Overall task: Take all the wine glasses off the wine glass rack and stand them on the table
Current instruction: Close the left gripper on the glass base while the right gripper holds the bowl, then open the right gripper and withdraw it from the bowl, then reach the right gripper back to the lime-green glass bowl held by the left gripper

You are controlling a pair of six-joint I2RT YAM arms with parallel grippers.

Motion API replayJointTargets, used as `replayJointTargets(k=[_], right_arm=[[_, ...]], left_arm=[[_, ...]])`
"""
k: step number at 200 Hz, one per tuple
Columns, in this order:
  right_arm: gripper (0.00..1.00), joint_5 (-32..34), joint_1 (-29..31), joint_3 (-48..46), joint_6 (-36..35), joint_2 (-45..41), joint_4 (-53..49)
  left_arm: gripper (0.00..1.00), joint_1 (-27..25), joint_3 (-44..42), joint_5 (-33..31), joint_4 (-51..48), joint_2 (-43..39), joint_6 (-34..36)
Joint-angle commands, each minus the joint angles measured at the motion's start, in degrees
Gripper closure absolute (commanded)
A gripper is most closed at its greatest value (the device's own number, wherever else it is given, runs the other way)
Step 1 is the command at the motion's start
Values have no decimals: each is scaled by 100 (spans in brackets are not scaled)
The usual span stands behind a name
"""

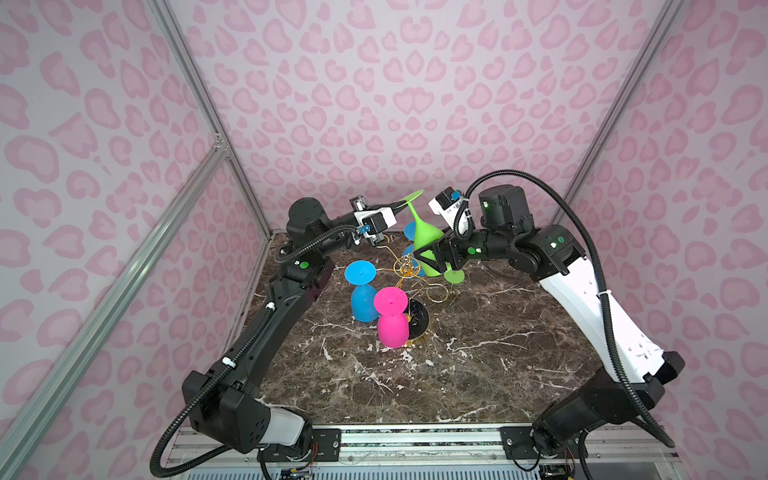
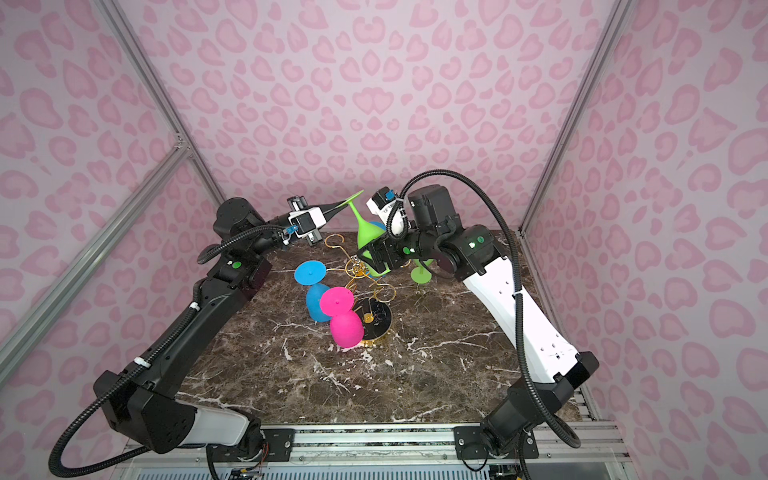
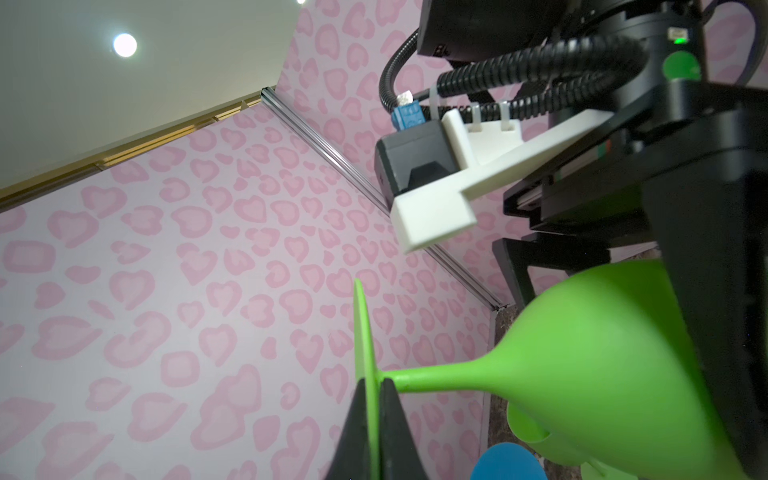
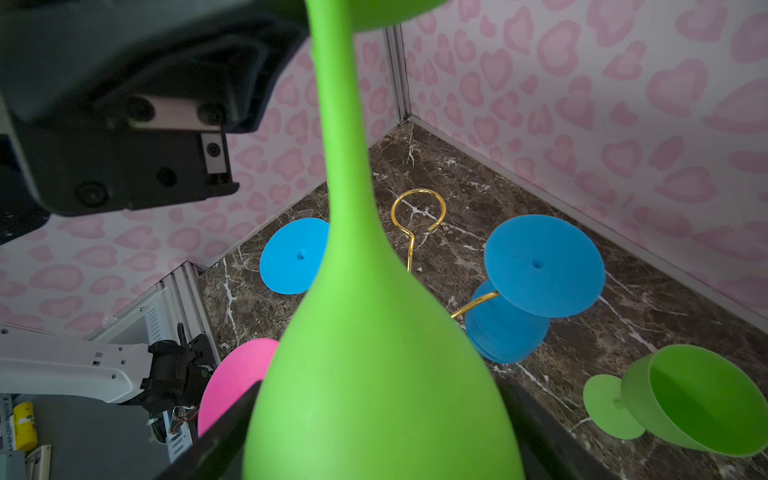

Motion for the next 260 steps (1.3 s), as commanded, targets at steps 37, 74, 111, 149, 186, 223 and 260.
replayJointTargets(k=[37, 74, 111, 149, 186, 223, 260], right_arm=[[8, -464, -468, -953, 625, -982, 1609], [9, -883, -1090, -1866, 1051, -1969, 2664], [18, -894, -1494, -2577, 1225, -2618, 3221], [32, -1063, -1547, -3433, 1439, -2871, 3922], [42, -1204, -1547, -3705, 1769, -2775, 4458], [44, -1339, -1467, -3686, 2080, -2488, 4865], [45, -1219, -1299, -3489, 2125, -2108, 4988]], left_arm=[[97, 107, 11, -380, 306, 8, -1025], [97, 199, -27, -649, 417, -28, -1658], [97, 253, 89, -1264, 375, -110, -2853], [97, 252, -115, -1671, 401, -345, -3817], [97, 251, -419, -1721, 469, -553, -3946], [97, 247, -511, -1718, 488, -626, -3990], [97, 244, -519, -1592, 479, -661, -4019]])
